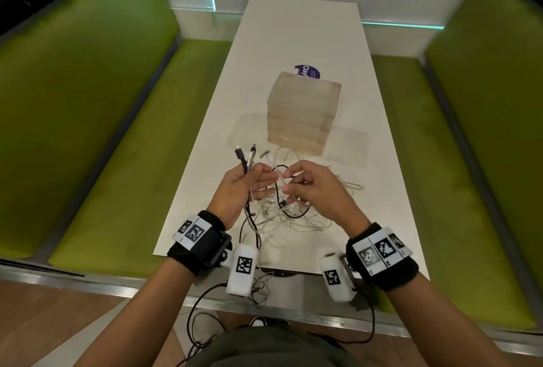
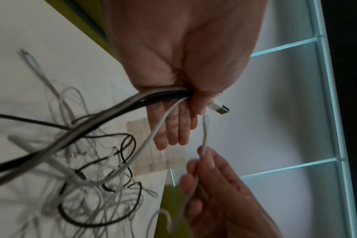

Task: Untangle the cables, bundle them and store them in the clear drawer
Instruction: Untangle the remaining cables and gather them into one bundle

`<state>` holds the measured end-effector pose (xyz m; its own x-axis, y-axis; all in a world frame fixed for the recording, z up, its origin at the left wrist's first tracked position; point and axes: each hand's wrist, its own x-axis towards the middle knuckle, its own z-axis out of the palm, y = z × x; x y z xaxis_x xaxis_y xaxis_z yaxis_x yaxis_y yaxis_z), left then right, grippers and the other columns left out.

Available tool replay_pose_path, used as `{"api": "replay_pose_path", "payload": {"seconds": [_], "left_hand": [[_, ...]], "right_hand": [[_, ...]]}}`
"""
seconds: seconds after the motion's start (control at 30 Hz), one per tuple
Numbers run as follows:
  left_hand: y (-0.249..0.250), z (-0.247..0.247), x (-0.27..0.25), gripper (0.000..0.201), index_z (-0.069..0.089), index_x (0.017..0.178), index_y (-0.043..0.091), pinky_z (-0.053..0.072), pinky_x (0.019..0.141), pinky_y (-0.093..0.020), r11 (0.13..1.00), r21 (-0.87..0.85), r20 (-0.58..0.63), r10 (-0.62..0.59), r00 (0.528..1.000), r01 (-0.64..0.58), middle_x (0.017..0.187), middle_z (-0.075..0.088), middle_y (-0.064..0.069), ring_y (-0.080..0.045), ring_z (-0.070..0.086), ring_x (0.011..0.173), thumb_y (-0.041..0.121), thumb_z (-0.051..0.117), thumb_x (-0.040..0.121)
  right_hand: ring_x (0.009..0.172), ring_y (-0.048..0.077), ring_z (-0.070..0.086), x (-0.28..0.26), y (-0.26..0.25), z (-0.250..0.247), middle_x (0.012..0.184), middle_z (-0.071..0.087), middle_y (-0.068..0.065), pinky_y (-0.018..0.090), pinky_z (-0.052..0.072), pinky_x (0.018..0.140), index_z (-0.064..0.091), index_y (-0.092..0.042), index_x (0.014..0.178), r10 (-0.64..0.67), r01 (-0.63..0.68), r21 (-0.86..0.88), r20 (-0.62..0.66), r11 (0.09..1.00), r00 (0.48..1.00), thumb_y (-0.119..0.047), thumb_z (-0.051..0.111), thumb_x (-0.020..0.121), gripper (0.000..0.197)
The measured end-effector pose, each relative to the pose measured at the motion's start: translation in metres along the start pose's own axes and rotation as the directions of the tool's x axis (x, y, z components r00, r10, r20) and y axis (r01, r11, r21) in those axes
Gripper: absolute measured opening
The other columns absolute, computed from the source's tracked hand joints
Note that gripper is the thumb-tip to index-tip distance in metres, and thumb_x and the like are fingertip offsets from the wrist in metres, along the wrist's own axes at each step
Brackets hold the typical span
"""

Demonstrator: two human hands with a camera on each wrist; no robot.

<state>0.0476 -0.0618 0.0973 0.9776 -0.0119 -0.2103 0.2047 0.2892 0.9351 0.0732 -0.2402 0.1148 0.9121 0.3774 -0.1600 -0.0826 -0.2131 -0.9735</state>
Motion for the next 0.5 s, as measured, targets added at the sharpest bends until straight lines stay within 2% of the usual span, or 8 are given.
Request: {"api": "replay_pose_path", "payload": {"seconds": [0.13,0.2,0.27,0.3,0.37,0.43,0.5], "left_hand": [[-0.005,0.017,-0.003,0.025,0.06,0.11,0.003,0.056,0.073,-0.03,1.0,0.006,0.051,0.029,0.998,-0.03,0.099,0.071,-0.012,-0.022,0.07,0.086,0.018,0.042,0.101],[-0.006,0.023,-0.004,0.023,0.06,0.106,0.004,0.055,0.065,-0.029,0.999,-0.001,0.049,0.032,0.998,-0.032,0.09,0.071,-0.009,-0.02,0.068,0.077,0.018,0.043,0.101],[-0.004,0.024,-0.004,0.019,0.057,0.1,0.006,0.055,0.063,-0.03,0.998,-0.052,0.041,0.042,0.998,-0.04,0.087,0.071,-0.007,-0.02,0.068,0.076,0.017,0.042,0.1],[-0.002,0.023,-0.004,0.018,0.055,0.098,0.006,0.056,0.068,-0.032,0.995,-0.09,0.035,0.044,0.998,-0.041,0.092,0.072,-0.008,-0.021,0.069,0.081,0.018,0.042,0.1],[0.004,0.02,-0.002,0.018,0.053,0.093,0.009,0.055,0.088,-0.037,0.985,-0.163,0.012,0.05,0.999,-0.047,0.099,0.074,-0.011,-0.025,0.068,0.098,0.018,0.039,0.101],[0.012,0.014,-0.002,0.024,0.05,0.085,0.01,0.049,0.1,-0.04,0.971,-0.226,-0.008,0.085,0.996,-0.084,0.082,0.074,-0.007,-0.027,0.067,0.104,0.015,0.035,0.102],[0.023,0.008,-0.002,0.027,0.049,0.082,0.01,0.049,0.099,-0.042,0.951,-0.283,-0.028,0.12,0.992,-0.123,0.062,0.063,-0.001,-0.027,0.071,0.094,0.014,0.032,0.103]], "right_hand": [[0.059,0.018,0.066,0.001,0.008,0.018,0.077,0.069,0.013,0.021,0.044,0.05,0.061,-0.005,0.083,-0.037,0.044,0.072,-0.089,0.996,0.995,-0.003,0.073,0.078,0.013],[0.056,0.014,0.065,0.0,0.01,0.022,0.077,0.069,0.013,0.017,0.043,0.049,0.062,0.002,0.083,-0.063,0.071,0.082,-0.09,0.994,0.994,-0.001,0.072,0.078,0.012],[0.056,0.012,0.064,-0.001,0.009,0.023,0.08,0.068,0.011,0.015,0.043,0.05,0.059,0.003,0.086,-0.08,0.084,0.078,-0.048,0.993,0.996,-0.003,0.07,0.08,0.014],[0.058,0.011,0.063,-0.001,0.009,0.022,0.081,0.068,0.011,0.016,0.044,0.052,0.057,0.0,0.087,-0.076,0.076,0.028,-0.002,0.997,0.997,-0.007,0.069,0.083,0.014],[0.064,0.011,0.063,0.003,0.014,0.017,0.078,0.068,0.008,0.02,0.046,0.06,0.055,-0.012,0.088,-0.045,0.066,-0.216,0.1,0.974,0.994,-0.021,0.063,0.089,0.012],[0.068,0.014,0.06,0.007,0.024,0.009,0.075,0.065,0.002,0.028,0.045,0.065,0.053,-0.023,0.081,-0.043,0.104,-0.433,0.147,0.896,0.988,-0.029,0.054,0.094,0.014],[0.073,0.017,0.06,0.01,0.033,0.002,0.077,0.064,-0.003,0.034,0.046,0.072,0.055,-0.023,0.08,-0.05,0.134,-0.526,0.171,0.84,0.984,-0.027,0.048,0.096,0.018]]}}
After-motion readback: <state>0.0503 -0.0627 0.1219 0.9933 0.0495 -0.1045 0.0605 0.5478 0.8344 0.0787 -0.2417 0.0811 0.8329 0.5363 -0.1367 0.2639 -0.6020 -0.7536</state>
